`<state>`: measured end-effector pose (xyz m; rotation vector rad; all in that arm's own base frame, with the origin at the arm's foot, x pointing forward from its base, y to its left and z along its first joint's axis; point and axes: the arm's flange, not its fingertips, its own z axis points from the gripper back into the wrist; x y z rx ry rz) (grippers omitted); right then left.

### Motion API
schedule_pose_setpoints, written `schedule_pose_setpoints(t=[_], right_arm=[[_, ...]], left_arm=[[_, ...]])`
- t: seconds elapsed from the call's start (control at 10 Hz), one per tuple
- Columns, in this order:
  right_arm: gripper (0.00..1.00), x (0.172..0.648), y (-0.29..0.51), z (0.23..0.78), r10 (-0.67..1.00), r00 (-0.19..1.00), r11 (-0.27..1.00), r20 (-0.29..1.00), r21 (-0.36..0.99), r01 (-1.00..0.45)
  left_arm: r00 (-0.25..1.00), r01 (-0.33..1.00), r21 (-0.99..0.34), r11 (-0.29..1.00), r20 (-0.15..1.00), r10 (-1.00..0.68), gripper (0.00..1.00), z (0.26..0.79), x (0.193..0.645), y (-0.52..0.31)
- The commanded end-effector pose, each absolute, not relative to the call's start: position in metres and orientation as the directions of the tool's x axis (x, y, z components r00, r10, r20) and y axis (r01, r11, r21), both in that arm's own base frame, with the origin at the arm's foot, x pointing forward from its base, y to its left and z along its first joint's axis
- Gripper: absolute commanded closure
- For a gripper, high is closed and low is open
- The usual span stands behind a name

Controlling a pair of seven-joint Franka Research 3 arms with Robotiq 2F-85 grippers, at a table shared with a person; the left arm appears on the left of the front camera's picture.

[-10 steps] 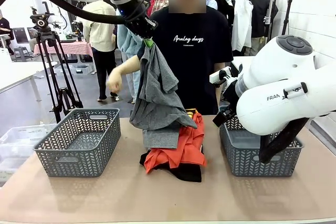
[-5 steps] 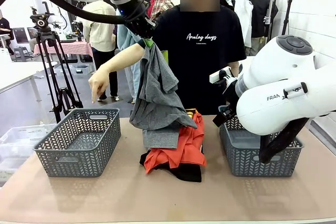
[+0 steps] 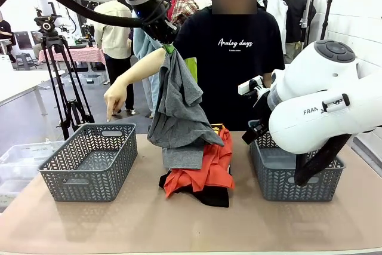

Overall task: Sort the tops and bottoms.
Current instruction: Sort the clothes according to human instructions.

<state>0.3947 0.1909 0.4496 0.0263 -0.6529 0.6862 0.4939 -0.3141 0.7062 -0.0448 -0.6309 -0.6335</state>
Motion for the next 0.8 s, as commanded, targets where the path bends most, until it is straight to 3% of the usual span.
schedule_pose_setpoints(t=[0.0,0.7], right_arm=[[0.0,0.3953,0.1905,0.4493,0.577,0.582,0.782,0.573,-0.184,-0.595],[0.0,0.3953,0.1905,0.4493,0.577,0.582,0.782,0.573,-0.184,-0.595]], left_arm=[[0.633,0.559,0.14,0.817,0.564,-0.53,1.0,0.7103,0.4937,-0.3141],[0.633,0.559,0.14,0.817,0.564,-0.53,1.0,0.7103,0.4937,-0.3141]])
